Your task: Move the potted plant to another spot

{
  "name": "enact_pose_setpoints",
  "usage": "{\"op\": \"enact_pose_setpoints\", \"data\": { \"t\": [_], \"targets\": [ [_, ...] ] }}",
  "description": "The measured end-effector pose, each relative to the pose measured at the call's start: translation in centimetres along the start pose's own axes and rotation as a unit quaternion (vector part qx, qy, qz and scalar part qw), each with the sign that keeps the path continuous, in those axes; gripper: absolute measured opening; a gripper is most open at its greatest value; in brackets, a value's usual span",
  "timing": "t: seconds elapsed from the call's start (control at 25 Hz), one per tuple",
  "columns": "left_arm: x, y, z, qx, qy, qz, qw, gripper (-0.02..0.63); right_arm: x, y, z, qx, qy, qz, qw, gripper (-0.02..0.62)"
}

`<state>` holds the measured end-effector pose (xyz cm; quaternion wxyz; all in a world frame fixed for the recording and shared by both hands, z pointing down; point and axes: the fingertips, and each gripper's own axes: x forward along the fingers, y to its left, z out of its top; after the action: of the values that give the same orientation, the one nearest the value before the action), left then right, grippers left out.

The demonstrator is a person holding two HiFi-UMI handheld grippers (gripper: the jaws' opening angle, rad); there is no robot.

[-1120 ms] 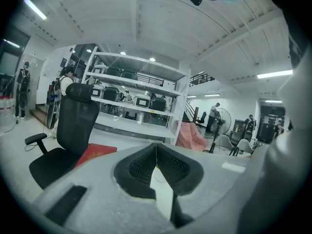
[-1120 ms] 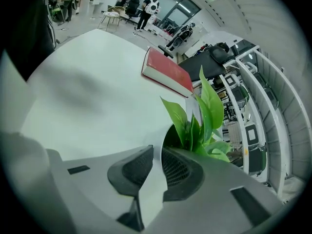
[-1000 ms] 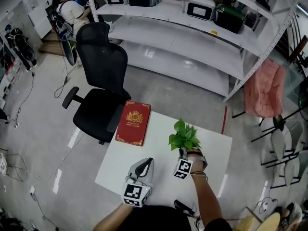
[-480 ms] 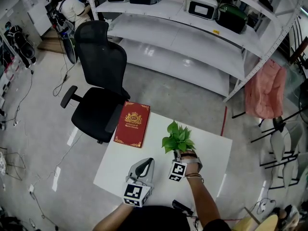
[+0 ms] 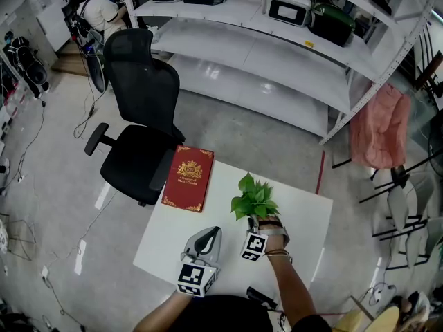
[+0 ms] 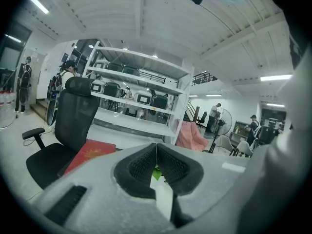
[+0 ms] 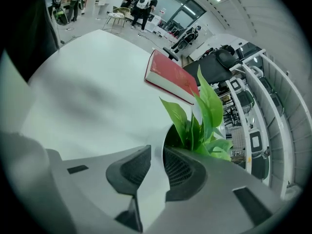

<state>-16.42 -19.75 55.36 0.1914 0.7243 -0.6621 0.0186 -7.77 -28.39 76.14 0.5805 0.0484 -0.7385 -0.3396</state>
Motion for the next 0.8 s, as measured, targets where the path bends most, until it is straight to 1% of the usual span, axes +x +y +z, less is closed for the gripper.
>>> {"op": "enact_pose_setpoints", "data": {
  "t": [0.12, 0.36, 0.56, 0.68, 0.76, 0.8],
  "targets": [
    [-0.1, -0.2, 0.1, 0.002, -0.002, -0.004, 1.0000, 0.017, -0.4, 0.0, 0.0, 0.007, -0.001, -0.004, 1.000, 0.083],
    [-0.8, -0.6, -0.1, 0.008, -0.004, -0.011, 0.9999, 0.017, -1.5, 0.3, 0.0, 0.035, -0.005, -0.019, 0.999, 0.086],
    [-2.0, -1.5, 0.2, 0.003, -0.012, -0.013, 0.9998, 0.017, -3.5, 0.4, -0.2, 0.062, -0.007, -0.038, 0.997, 0.085],
    [-3.0, -1.9, 0.4, 0.012, -0.017, -0.018, 0.9996, 0.017, -5.2, 0.4, 0.0, 0.103, -0.020, -0.052, 0.993, 0.085],
    [-3.7, -2.2, 0.5, 0.012, -0.021, -0.019, 0.9995, 0.017, -6.6, 0.2, 0.1, 0.154, -0.038, -0.061, 0.985, 0.084],
    [-4.1, -2.4, 0.6, 0.011, -0.022, -0.019, 0.9995, 0.017, -7.4, 0.0, 0.2, 0.188, -0.052, -0.065, 0.979, 0.084]
  ]
}}
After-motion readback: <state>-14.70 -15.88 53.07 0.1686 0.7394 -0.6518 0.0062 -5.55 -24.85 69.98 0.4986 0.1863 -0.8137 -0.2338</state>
